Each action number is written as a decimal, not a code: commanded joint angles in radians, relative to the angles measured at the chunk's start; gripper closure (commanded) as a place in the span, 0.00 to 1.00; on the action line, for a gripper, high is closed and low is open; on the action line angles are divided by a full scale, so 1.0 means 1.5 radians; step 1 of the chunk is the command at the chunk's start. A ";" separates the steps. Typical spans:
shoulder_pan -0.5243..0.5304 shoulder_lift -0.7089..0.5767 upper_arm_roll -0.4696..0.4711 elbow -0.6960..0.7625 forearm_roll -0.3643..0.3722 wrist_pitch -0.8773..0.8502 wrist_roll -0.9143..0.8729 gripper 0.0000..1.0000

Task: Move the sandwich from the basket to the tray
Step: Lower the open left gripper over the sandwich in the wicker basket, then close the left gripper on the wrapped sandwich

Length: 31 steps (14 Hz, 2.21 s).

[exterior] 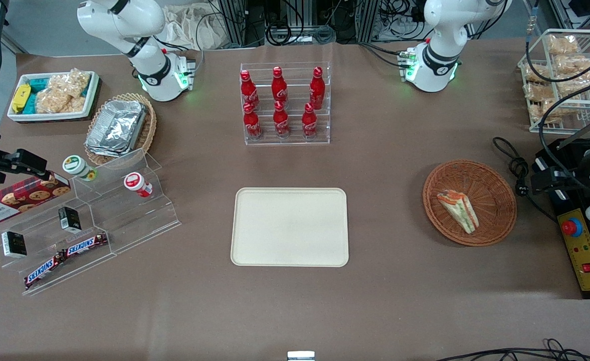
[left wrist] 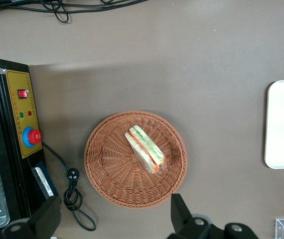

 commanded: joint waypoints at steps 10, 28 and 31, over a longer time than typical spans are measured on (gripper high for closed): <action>0.005 -0.006 -0.002 -0.166 0.000 0.018 -0.041 0.01; 0.023 0.051 0.006 -0.507 0.008 0.509 -0.378 0.02; 0.024 0.061 0.019 -0.527 0.012 0.536 -0.379 0.02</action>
